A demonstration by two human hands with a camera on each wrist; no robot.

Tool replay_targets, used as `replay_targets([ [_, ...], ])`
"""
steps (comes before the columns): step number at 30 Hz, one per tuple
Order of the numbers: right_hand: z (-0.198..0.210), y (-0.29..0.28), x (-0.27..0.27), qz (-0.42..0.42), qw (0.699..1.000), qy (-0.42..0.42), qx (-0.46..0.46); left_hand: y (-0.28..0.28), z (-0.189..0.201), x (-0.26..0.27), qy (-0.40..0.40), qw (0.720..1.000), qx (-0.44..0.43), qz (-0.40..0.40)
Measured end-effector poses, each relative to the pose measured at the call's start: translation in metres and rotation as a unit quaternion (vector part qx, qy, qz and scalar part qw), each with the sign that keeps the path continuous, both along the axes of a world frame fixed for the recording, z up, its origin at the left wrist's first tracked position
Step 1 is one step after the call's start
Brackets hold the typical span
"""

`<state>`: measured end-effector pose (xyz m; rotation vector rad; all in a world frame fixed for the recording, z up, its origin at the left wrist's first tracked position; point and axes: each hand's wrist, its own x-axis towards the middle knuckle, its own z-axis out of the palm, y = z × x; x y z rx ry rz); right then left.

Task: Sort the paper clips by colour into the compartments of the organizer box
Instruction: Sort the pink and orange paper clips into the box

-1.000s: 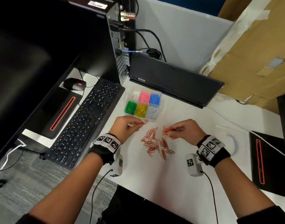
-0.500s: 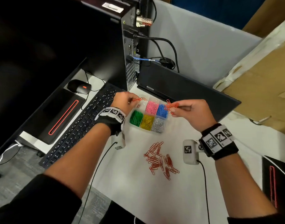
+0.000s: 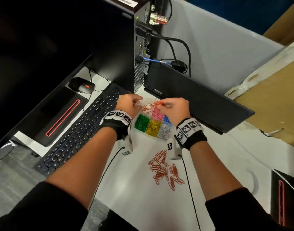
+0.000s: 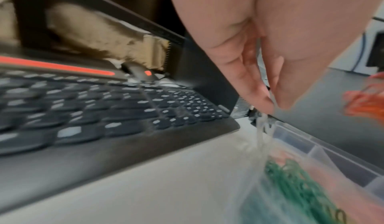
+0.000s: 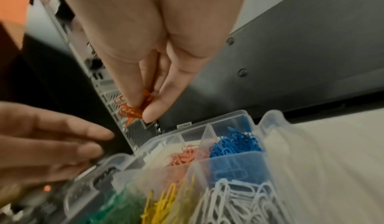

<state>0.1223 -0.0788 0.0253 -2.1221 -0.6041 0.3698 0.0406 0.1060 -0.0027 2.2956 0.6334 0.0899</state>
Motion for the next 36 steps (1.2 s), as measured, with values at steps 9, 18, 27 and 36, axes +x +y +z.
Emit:
replay_targets([
  [9,-0.031,0.048,0.009,0.059,0.982,-0.082,-0.158,-0.010,-0.015,-0.092,-0.088,0.995,-0.008,0.038],
  [18,-0.021,0.037,0.003,0.094,0.980,-0.048,-0.167,-0.049,-0.022,-0.113,-0.008,0.998,-0.040,-0.047],
  [27,0.000,-0.091,-0.060,0.034,0.989,0.025,-0.139,-0.113,-0.029,-0.125,0.213,0.939,0.032,-0.267],
  [36,-0.045,-0.147,-0.145,0.136,0.949,-0.037,-0.283,-0.165,-0.038,-0.138,0.100,0.969,0.067,-0.214],
])
